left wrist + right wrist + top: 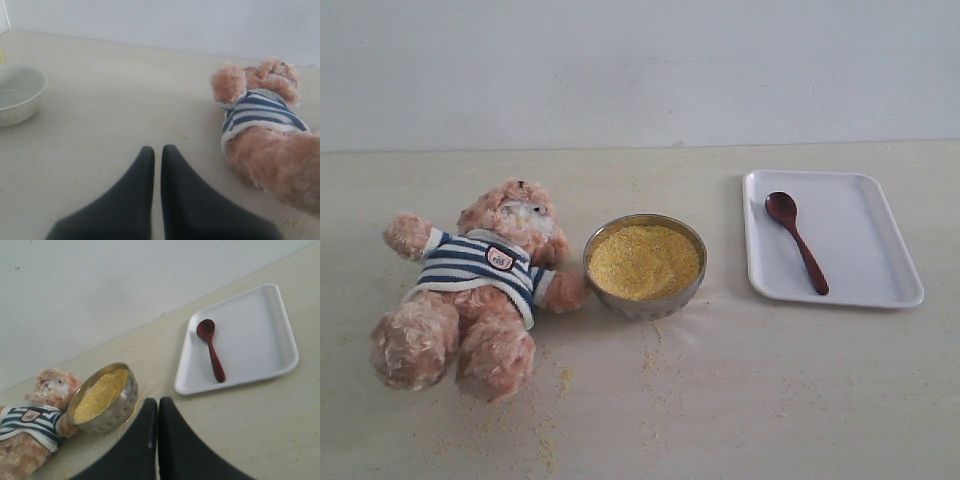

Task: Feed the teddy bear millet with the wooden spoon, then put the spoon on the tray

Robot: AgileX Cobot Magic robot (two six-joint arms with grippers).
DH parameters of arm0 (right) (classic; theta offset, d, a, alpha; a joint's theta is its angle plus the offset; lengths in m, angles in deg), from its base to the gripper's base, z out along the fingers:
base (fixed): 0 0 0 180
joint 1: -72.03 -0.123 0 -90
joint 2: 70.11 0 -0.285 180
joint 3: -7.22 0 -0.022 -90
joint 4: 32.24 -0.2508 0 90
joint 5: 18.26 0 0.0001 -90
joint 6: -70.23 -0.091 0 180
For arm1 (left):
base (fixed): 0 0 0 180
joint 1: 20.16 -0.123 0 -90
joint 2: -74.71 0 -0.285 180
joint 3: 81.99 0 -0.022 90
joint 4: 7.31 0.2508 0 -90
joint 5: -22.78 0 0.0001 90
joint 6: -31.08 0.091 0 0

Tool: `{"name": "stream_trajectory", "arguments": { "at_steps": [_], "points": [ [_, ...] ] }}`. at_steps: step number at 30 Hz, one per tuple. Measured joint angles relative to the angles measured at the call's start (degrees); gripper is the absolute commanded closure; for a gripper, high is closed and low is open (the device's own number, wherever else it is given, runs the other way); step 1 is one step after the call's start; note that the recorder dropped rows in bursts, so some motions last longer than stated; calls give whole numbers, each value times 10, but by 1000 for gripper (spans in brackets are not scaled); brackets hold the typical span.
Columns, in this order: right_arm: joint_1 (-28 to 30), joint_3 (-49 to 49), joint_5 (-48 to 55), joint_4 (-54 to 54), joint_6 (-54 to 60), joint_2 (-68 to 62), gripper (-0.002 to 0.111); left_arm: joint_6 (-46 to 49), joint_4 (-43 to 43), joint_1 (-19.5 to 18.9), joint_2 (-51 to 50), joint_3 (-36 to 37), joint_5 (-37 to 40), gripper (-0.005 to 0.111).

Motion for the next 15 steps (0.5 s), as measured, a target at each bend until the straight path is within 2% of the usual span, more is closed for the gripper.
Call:
{"name": "stream_trajectory", "arguments": {
  "at_steps": [3,7,8,9,10,12,13,15],
  "points": [
    [8,0,1,19,0,0,108,0,0,0,0,0,0,102],
    [68,0,-61,96,0,0,108,0,0,0,0,0,0,102],
    [87,0,-87,137,0,0,108,0,0,0,0,0,0,102],
    [114,0,-118,229,0,0,108,0,0,0,0,0,0,102],
    [125,0,-120,262,0,0,108,0,0,0,0,0,0,102],
    [135,0,-74,309,0,0,108,0,0,0,0,0,0,102],
    [137,0,-7,327,5,0,108,0,0,0,0,0,1,102],
    [138,0,48,361,37,0,108,0,0,0,0,0,1,102]
  ]
}}
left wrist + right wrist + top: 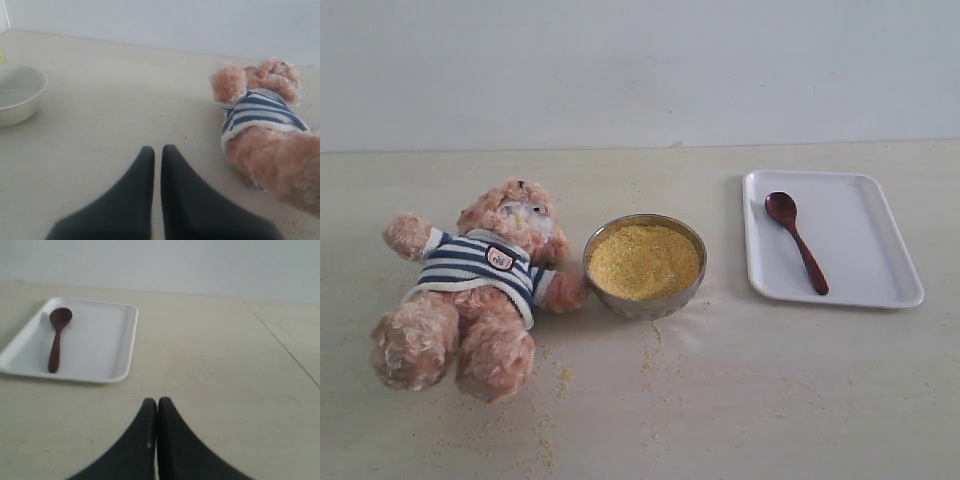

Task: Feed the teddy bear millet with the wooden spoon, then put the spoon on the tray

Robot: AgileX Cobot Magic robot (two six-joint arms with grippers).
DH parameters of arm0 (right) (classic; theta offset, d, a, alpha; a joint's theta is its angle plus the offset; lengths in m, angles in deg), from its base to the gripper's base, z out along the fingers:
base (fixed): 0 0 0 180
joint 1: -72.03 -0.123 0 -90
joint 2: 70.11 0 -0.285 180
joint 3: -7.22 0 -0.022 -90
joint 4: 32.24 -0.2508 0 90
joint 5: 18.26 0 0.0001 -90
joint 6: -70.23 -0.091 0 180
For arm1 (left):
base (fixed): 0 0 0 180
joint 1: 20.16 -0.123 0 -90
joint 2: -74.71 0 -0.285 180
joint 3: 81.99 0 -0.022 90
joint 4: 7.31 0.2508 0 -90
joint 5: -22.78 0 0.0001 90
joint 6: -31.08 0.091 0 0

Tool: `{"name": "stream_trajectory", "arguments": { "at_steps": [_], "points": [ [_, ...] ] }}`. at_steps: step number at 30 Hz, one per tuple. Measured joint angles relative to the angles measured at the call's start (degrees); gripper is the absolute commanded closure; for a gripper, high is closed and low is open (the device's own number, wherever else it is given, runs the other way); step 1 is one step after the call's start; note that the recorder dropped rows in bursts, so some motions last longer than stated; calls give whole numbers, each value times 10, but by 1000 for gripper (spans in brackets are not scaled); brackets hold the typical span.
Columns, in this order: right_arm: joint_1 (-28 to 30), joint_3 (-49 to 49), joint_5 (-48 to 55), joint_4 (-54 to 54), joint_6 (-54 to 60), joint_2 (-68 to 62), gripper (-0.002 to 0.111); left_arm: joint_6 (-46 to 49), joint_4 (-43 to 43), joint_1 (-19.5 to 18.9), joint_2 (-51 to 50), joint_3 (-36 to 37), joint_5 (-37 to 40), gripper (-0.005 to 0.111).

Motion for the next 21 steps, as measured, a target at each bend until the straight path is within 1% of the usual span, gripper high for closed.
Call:
{"name": "stream_trajectory", "arguments": {
  "at_steps": [2,8,21],
  "points": [
    [0,0,11,10,3,0,108,0,0,0,0,0,0,102],
    [0,0,11,-21,-8,0,108,0,0,0,0,0,0,102],
    [0,0,11,-22,-8,0,108,0,0,0,0,0,0,102]
  ]
}}
